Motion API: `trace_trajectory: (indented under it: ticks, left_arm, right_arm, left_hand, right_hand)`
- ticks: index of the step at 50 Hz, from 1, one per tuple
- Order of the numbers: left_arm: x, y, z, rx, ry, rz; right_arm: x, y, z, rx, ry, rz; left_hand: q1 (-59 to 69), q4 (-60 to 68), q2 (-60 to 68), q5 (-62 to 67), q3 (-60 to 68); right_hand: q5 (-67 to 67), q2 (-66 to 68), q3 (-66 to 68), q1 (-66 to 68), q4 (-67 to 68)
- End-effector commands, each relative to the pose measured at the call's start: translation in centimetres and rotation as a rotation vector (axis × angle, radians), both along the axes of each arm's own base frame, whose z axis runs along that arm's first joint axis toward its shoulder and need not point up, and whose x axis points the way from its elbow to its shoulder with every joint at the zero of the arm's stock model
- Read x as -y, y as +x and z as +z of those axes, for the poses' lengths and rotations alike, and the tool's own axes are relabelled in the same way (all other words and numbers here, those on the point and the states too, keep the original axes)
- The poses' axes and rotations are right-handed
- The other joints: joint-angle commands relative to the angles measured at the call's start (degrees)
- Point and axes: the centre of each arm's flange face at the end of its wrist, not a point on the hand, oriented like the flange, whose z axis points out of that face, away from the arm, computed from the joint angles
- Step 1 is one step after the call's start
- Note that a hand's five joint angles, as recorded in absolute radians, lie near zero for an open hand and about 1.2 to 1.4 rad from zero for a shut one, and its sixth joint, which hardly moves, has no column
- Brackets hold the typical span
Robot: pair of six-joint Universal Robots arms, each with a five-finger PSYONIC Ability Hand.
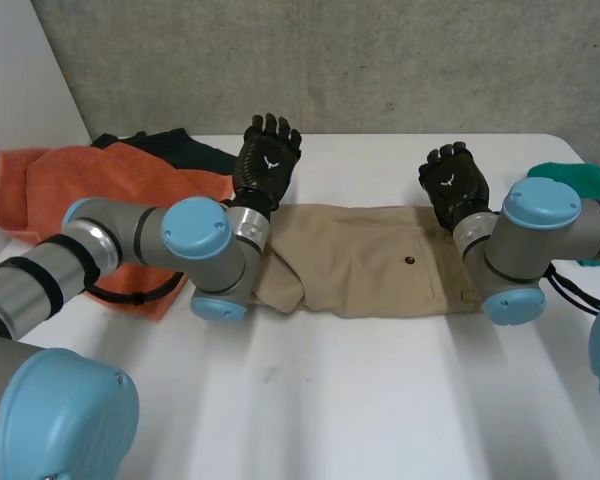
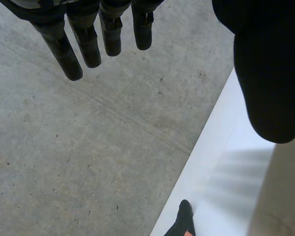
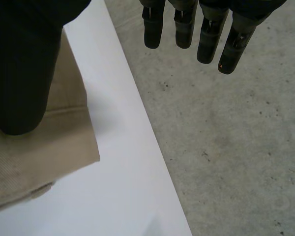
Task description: Fold the laundry.
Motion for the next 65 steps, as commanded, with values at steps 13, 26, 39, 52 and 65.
trace_trajectory:
  ticks: [13,26,39,52,65]
  left_arm:
    - [-8.1,4.8,2.0,-0.060,0.277,-0.031]
    - [-8.5,5.2,1.5,-0.048,0.296,-0.026]
    - [-9.8,6.3,4.1,-0.087,0.284,-0.029]
    - [-10.9,7.7,5.1,-0.152,0.348,-0.026]
    - [-10.8,8.4,6.3,-0.225,0.370,-0.022]
  right_arm:
    - [-9.1,-5.4,2.5,0.256,0.626,-0.065]
    - [-5.7,-8.8,-0.2,0.129,0.532,-0.233]
    - [-5.6,-12.0,5.4,-0.069,0.335,-0.249]
    - [-12.9,3.3,7.8,-0.192,-0.009,0.384]
    - [-21.1,7.3,2.2,-0.187,0.174,0.747]
  left_hand:
    - [-1.8,-2.6,-2.7,-2.8,-3.1]
    - [-1.8,-2.6,-2.7,-2.8,-3.1]
    - [-1.8,-2.6,-2.7,-2.8,-3.1]
    - [-1.8,-2.6,-2.7,-2.8,-3.1]
    - [-1.8,-2.6,-2.7,-2.8,-3.1]
  right_hand:
    - [4.3,5.4,5.9,6.5,4.6]
    - [66.0,67.1,67.5,68.1,66.2]
    - [66.0,67.1,67.5,68.1,66.2]
    - [66.0,67.1,67.5,68.1,66.2]
    - [12.2,13.3,13.8,14.4,12.5]
